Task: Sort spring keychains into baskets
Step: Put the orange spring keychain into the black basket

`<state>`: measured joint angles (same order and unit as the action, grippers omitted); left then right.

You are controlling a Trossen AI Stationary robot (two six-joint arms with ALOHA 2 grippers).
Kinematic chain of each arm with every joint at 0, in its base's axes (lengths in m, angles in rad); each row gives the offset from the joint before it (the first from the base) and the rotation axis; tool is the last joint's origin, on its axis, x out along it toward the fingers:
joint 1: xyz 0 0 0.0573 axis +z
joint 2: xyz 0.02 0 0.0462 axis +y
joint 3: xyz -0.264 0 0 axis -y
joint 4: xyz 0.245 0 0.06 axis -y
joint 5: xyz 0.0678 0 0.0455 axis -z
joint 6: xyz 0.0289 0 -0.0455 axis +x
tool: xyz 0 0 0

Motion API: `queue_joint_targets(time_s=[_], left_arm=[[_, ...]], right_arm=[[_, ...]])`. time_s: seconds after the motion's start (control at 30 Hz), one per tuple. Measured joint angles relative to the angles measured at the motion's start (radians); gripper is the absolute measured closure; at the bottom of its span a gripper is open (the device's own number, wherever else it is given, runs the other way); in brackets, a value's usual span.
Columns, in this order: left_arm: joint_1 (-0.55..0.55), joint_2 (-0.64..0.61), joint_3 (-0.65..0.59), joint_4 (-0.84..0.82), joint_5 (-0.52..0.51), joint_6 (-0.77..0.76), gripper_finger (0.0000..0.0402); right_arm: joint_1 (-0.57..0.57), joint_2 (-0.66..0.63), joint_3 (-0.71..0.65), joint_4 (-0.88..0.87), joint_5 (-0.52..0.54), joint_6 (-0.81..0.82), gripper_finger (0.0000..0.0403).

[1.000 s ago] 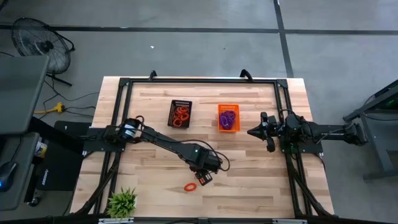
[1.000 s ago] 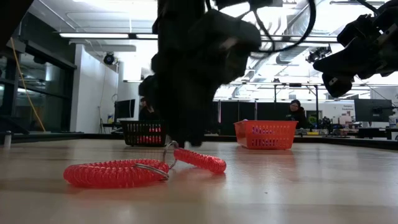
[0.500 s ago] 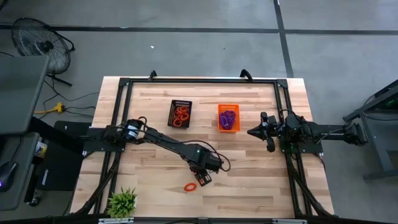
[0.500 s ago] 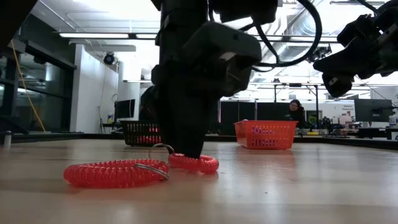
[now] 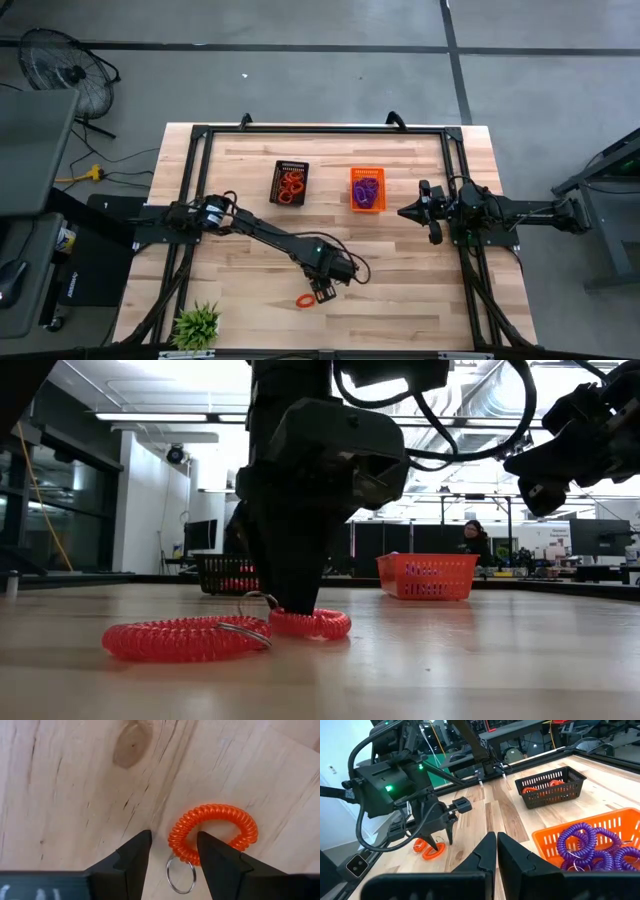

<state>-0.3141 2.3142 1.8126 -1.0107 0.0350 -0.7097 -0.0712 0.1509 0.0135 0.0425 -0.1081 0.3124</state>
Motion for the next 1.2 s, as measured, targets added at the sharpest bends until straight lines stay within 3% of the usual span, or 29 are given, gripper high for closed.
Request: queue_joint_targets(time_s=[0.17, 0.63, 0.83, 1.2], left_arm=[[-0.01, 0.011, -0.002, 0.003, -0.049, -0.001, 0.0251], [-0.005, 0.01, 0.005, -0.005, -0.031, -0.031, 0.0368], [-0.006, 0.015, 0.093, -0.065, -0.047, -0.012, 0.0381], [0.016, 0.023, 0.348, -0.325, -0.104, -0.002, 0.0384]], right_arm=[[0.0, 0.0, 0.0, 0.0, 0.0, 0.0, 0.0392], [0.0, 0.0, 0.0, 0.0, 0.0, 0.0, 0.0392], [0.0, 0.0, 0.0, -0.001, 0.0, 0.0, 0.0392], [0.0, -0.001, 0.0, 0.0, 0.0, 0.0, 0.0392]])
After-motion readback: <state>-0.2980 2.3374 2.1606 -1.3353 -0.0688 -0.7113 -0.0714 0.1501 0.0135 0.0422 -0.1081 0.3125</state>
